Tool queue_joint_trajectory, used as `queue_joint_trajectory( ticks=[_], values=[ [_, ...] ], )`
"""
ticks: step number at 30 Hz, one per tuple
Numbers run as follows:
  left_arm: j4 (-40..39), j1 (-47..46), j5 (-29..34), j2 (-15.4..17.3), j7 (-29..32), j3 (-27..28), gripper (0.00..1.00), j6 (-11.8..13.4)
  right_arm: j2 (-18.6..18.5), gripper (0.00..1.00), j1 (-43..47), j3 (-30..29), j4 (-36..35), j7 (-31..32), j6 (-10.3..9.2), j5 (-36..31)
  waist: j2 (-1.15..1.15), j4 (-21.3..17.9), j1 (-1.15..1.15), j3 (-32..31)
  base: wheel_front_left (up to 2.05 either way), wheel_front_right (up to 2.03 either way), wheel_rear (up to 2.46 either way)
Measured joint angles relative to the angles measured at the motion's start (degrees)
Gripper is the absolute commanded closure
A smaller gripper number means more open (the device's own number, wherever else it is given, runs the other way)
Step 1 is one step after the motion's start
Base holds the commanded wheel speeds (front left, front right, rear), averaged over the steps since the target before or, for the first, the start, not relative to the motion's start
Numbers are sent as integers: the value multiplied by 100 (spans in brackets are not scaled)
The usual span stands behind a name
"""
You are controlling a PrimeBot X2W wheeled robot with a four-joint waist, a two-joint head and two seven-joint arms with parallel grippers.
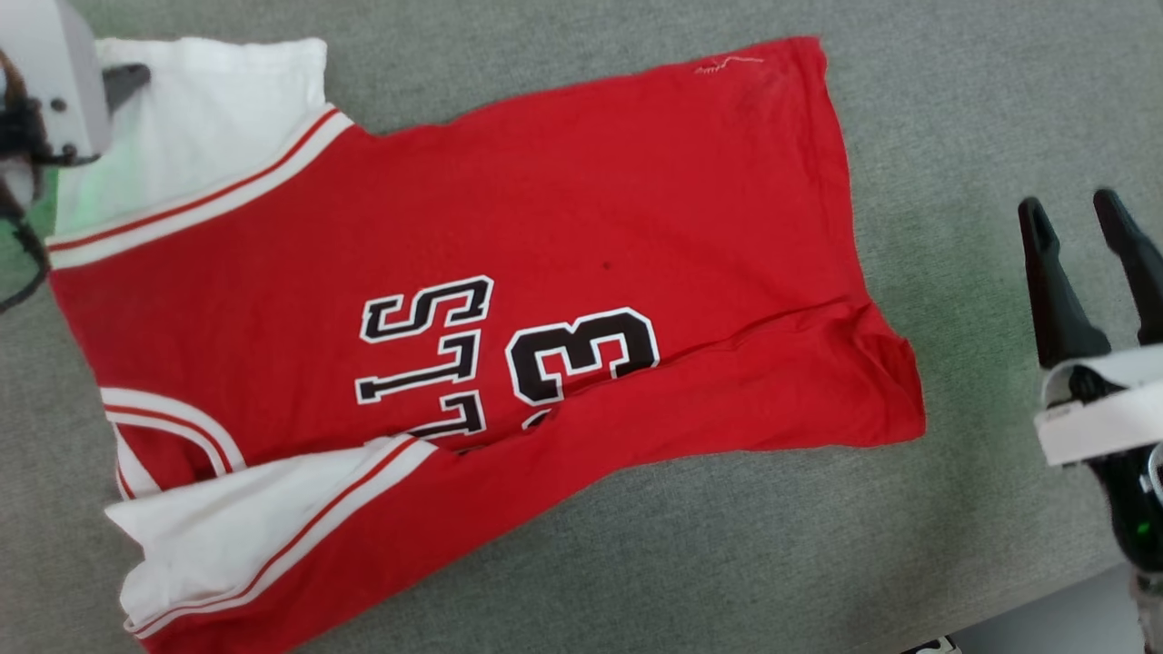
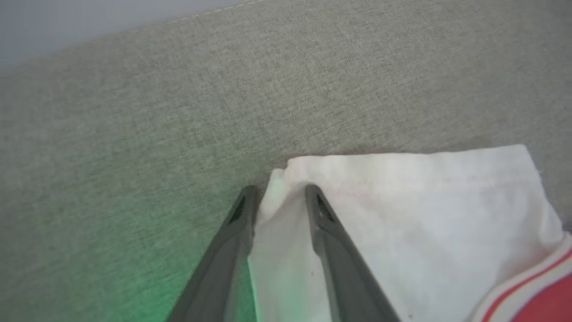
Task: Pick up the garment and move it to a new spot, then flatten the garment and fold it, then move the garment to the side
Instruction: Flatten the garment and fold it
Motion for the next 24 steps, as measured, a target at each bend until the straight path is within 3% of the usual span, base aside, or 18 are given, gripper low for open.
queue_joint_trajectory(
  ticks=[7,14,24],
  values=[
    [-274,-132,-94,-177,98,-141,100,-2,-578,0,-1014,770,166,942,0,90,0,167,0,100,0,0,0],
    [-691,-205,-227,-346,-18,-377,100,-4,-1190,0,-2547,1962,1236,2666,0,545,0,474,0,175,0,0,0],
    [-936,-370,-386,-641,-218,-694,100,-10,-1103,0,-4111,2609,2971,3901,0,1455,0,937,0,306,0,0,0]
  ],
)
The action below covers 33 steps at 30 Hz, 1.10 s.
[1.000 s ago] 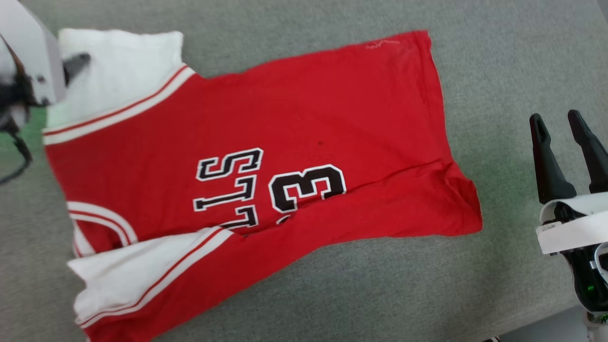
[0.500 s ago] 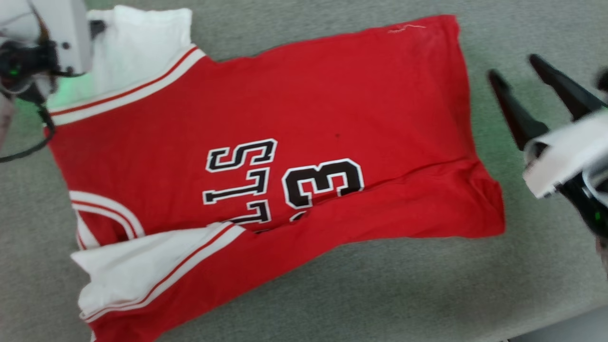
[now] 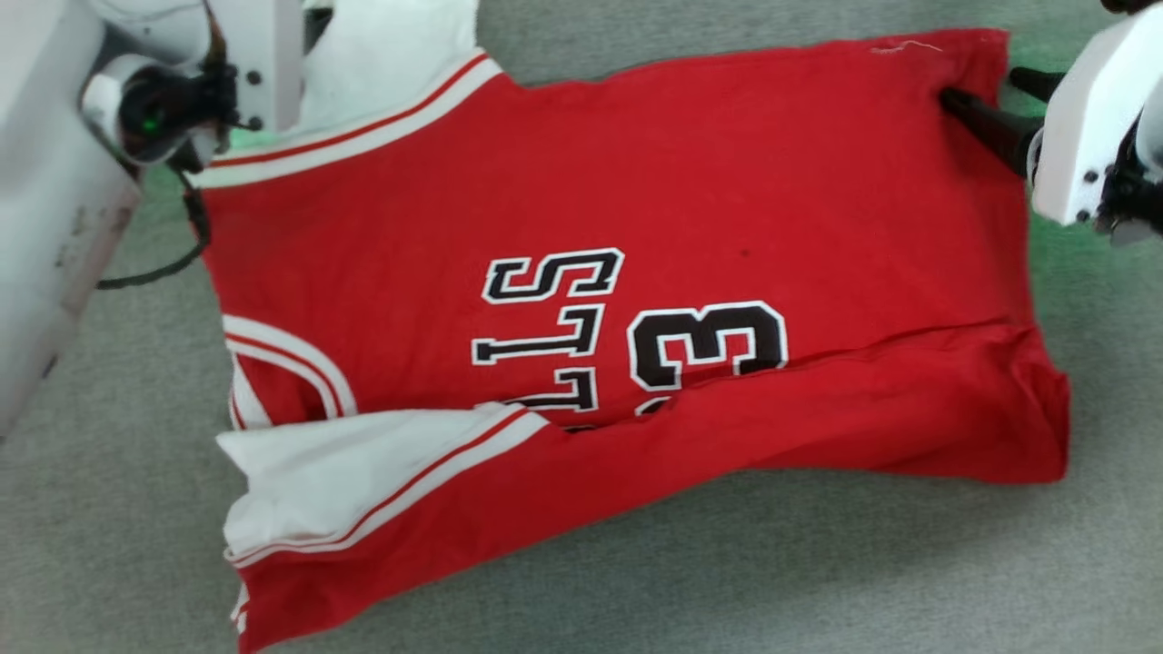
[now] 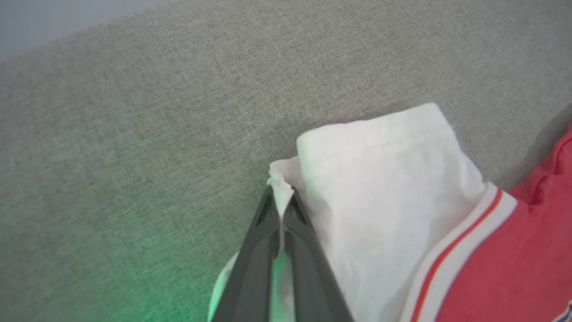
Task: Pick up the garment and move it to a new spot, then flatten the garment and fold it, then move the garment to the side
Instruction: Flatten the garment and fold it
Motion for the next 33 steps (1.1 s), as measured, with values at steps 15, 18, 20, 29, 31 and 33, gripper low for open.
queue_joint_trajectory(
  ticks=[15,18,20,29,31,33],
  values=[
    [-332,319,-313,-174,-1211,-426,100,-24,-305,100,-308,684,408,-495,-1,424,0,360,0,-389,0,0,0],
    [-619,483,-455,-109,-1601,-463,100,-24,-424,100,-147,816,321,-681,-1,516,0,422,0,-635,0,0,0],
    [-890,659,-541,-8,-1805,-550,100,-24,-553,100,30,914,201,-780,-1,593,0,473,0,-817,0,0,0],
    [-2639,1777,-993,1005,-2733,-750,100,-25,-1384,100,1233,1016,-712,-1081,-1,1101,0,817,0,-1645,0,0,0],
    [-3073,2122,-1137,1321,-2972,-751,100,-24,-1579,100,1564,943,-932,-1111,-1,1170,0,922,0,-1778,0,0,0],
    [-3486,2448,-1230,1629,-3199,-765,100,-24,-1774,100,1924,857,-1155,-1154,-1,1217,0,1040,0,-1884,0,0,0]
  ],
)
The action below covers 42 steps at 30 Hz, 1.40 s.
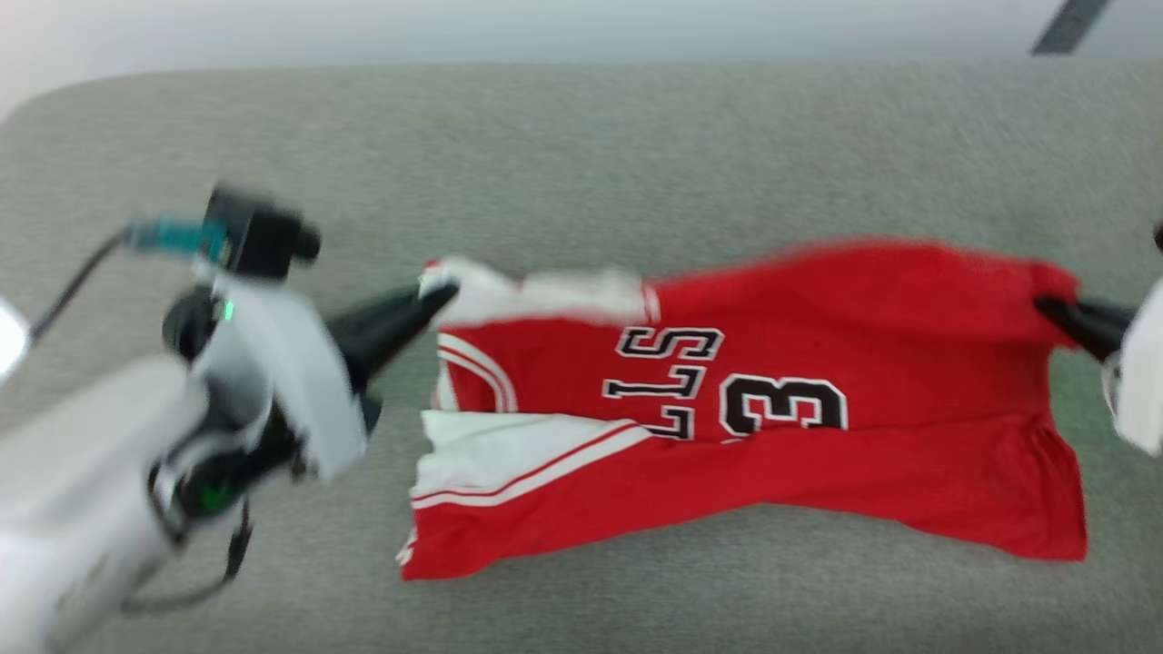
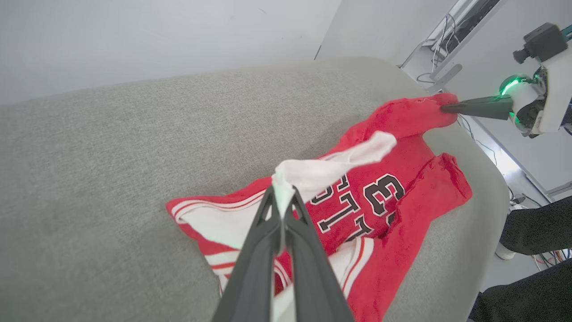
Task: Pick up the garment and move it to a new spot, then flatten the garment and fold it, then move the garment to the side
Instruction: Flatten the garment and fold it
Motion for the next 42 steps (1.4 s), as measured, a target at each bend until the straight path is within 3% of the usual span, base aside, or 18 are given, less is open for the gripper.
queue_joint_trajectory(
  ticks=[4,12,16,21,26,27,28,29,30,31,37,42],
  values=[
    [-681,650,-118,392,-435,-62,100,0,-310,100,769,-279,-337,-79,0,156,0,225,0,-155,0,0,0],
    [-1065,1513,-233,541,-1020,-165,100,100,-392,100,2073,-1009,-721,-304,0,170,0,466,0,-214,0,0,0],
    [-777,1651,-219,283,-1037,-216,100,111,-216,100,2287,-1163,-653,-238,0,-129,0,443,0,-91,0,0,0],
    [85,1731,-185,-292,-899,-287,100,56,253,100,2175,-1198,-356,-205,0,-450,0,397,0,104,0,0,0],
    [701,1777,-90,-745,-953,-309,100,18,442,100,1975,-1138,-222,-274,1,-660,0,314,0,212,0,0,0],
    [768,1778,-62,-773,-992,-311,95,-2,466,93,1975,-1134,-240,-313,1,-634,0,304,0,210,0,0,0],
    [804,1795,-57,-804,-1093,-301,73,-2,501,62,1984,-1139,-248,-352,0,-534,0,298,0,198,0,0,0],
    [801,1830,-76,-835,-1192,-275,44,-2,524,25,2002,-1152,-267,-382,0,-450,0,296,0,177,0,0,0],
    [791,1866,-75,-854,-1277,-253,16,-1,525,0,2037,-1158,-299,-405,0,-415,0,296,0,150,0,0,0],
    [782,1909,-64,-853,-1361,-230,0,-1,513,0,2092,-1171,-333,-424,0,-370,0,299,0,117,0,0,0],
    [827,2414,41,-1016,-1589,310,0,-1,298,0,2645,-1489,-575,-548,0,-43,0,399,0,-151,0,0,0],
    [822,3174,474,-1529,-1606,1619,0,-2,177,0,3259,-1864,-712,-532,0,149,0,605,0,-413,0,0,0]
  ],
)
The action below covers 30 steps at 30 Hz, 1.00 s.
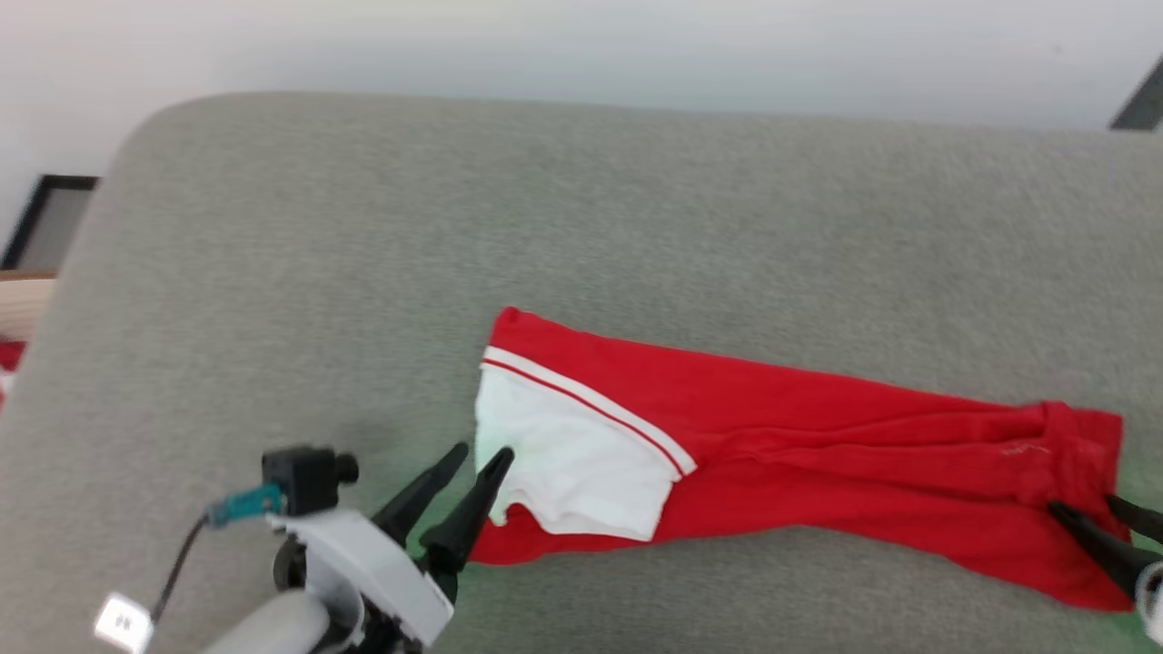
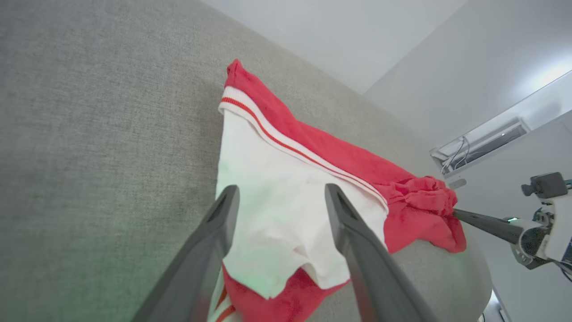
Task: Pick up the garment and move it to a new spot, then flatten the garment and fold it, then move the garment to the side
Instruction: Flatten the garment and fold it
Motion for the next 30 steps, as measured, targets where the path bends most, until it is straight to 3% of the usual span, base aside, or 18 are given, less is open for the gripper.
queue_joint_trajectory(
  ticks=[6,17,24,30],
  values=[
    [2,1035,1147,-642,-4,1484,0,1,57,0,331,-649,248,269,0,108,0,332,0,-235,0,0,0],
    [-157,2143,3809,-1510,-1,3477,0,77,543,0,488,-1579,1136,1205,0,34,0,810,0,-517,0,0,0],
    [-656,2482,5696,-1913,-2,4326,0,241,1031,0,299,-1909,1313,1718,0,-310,0,808,0,-574,0,0,0],
    [-789,2611,6270,-2297,-2,4827,0,155,1514,0,-131,-2150,1611,1953,0,-893,0,710,0,-546,0,0,0]
  ],
)
